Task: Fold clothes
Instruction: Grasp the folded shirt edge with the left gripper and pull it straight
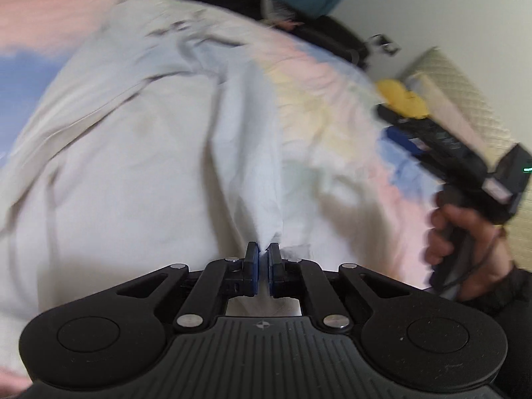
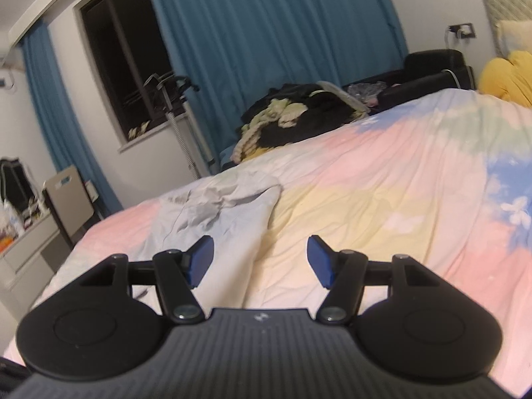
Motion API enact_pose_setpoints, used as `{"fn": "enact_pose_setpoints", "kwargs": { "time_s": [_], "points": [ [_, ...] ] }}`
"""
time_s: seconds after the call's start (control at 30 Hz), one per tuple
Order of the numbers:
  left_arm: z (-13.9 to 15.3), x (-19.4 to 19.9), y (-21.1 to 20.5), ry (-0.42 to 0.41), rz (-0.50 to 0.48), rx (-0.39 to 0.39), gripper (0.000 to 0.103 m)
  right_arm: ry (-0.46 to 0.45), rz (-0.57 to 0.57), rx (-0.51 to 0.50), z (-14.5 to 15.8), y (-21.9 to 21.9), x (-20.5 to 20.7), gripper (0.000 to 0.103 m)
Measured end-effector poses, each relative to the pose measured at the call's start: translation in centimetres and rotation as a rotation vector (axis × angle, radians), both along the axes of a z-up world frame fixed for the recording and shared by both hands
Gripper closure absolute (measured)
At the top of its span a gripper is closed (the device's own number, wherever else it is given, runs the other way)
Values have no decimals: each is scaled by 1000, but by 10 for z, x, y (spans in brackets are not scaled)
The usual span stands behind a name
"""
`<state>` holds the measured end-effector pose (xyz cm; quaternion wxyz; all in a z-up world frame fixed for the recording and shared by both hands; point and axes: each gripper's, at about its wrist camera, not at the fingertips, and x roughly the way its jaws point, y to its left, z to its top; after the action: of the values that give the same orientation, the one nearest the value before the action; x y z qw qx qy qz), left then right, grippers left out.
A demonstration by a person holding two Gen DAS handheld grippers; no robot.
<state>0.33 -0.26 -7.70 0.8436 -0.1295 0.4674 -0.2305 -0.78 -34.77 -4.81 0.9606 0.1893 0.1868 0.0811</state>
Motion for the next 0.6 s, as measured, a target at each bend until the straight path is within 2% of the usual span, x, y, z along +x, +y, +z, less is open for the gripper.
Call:
{"fn": "enact_pose_setpoints", "kwargs": {
  "time_s": [0.1,0.23,0.33,0.37,0.43,0.47,0.5,0.6],
  "points": [
    [-20,6,6,74,50,63,96,27,48,-27,-4,18,4,40],
    [-21,8,-2,57,23,113,96,78,146,-92,-14,53,12,40],
    [-15,6,1,41,18,122,91,108,232,-157,-25,84,17,42],
    [-12,5,4,37,18,123,86,122,257,-161,-29,92,19,46],
    [-2,0,12,11,24,126,66,143,306,-158,-36,107,23,51],
    [4,-3,17,-2,27,127,50,148,333,-150,-39,115,23,52],
    [10,-6,22,-17,30,130,43,152,359,-142,-42,122,23,53],
    [35,-11,49,-84,56,207,38,170,438,-150,-49,145,21,54]
  ]
}}
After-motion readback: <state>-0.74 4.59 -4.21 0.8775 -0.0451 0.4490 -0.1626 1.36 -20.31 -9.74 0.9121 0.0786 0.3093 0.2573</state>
